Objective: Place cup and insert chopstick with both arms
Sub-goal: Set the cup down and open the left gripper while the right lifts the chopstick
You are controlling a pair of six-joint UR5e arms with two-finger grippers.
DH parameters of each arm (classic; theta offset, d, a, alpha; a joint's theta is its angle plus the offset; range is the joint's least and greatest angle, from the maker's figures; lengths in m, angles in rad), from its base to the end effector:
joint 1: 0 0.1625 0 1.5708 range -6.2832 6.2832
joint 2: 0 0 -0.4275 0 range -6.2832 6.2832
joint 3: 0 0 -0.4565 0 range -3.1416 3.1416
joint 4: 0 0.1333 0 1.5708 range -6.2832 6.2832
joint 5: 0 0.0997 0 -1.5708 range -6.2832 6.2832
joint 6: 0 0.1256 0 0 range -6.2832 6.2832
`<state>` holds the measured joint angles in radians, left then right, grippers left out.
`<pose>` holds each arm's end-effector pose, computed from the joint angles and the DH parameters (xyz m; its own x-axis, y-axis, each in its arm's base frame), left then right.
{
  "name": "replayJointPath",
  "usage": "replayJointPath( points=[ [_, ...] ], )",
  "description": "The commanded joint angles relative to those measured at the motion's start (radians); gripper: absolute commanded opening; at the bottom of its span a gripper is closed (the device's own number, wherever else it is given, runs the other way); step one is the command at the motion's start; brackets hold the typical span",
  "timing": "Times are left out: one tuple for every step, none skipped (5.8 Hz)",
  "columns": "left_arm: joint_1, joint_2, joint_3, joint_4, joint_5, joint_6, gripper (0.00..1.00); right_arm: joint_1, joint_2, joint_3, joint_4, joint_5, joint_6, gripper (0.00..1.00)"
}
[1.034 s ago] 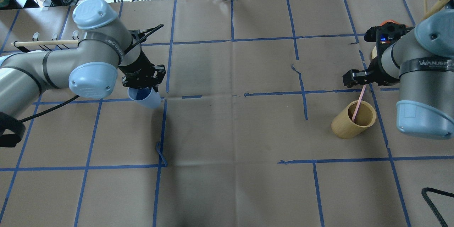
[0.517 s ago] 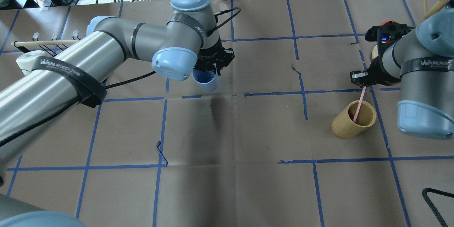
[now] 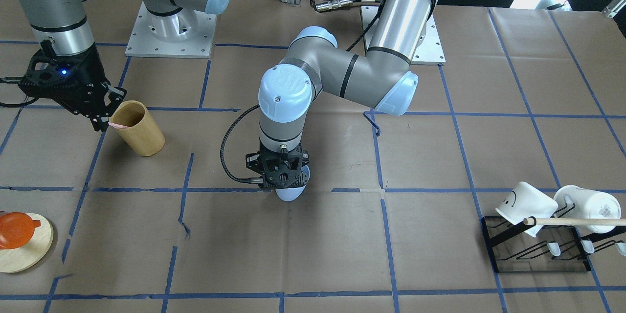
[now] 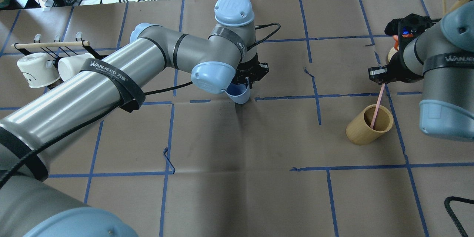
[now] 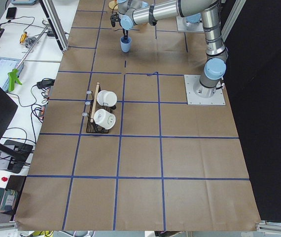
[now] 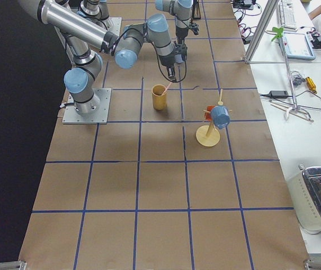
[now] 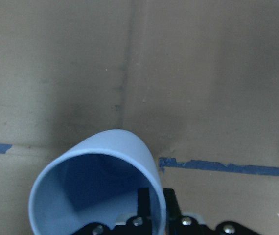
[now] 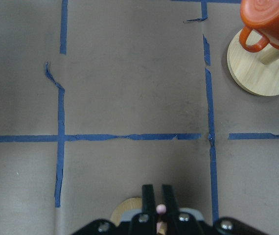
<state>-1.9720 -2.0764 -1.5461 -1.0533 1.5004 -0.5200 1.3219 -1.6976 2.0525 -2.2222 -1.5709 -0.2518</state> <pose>-0.4105 -0.6036 0.2038 -0.9900 -0.1170 0.0792 -0.1171 0.9931 0.0032 0.0045 -0.5233 0.3369 -0.9973 0.0077 0.0729 -0.0133 0.9590 -0.2829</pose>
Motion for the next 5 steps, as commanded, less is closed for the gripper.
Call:
replayJointPath(
  points=[
    [0.013,0.042,0.018,-0.014,0.006,0.052,0.99,0.008,0.012,-0.227,0.275,0.002,0.029,0.09],
    [0.066,0.123,0.029,-0.095,0.001,0.136,0.99,0.025,0.016,-0.359,0.450,0.003,0.081,0.09],
    [0.140,0.212,0.031,-0.245,-0.002,0.232,0.99,0.058,0.027,-0.468,0.590,0.003,0.154,0.09],
    [0.194,0.287,0.035,-0.289,-0.003,0.271,0.99,0.085,0.059,-0.554,0.664,0.003,0.196,0.09],
    [0.246,0.338,0.037,-0.347,0.007,0.278,0.99,0.114,0.119,-0.633,0.705,0.000,0.236,0.09]
  ],
)
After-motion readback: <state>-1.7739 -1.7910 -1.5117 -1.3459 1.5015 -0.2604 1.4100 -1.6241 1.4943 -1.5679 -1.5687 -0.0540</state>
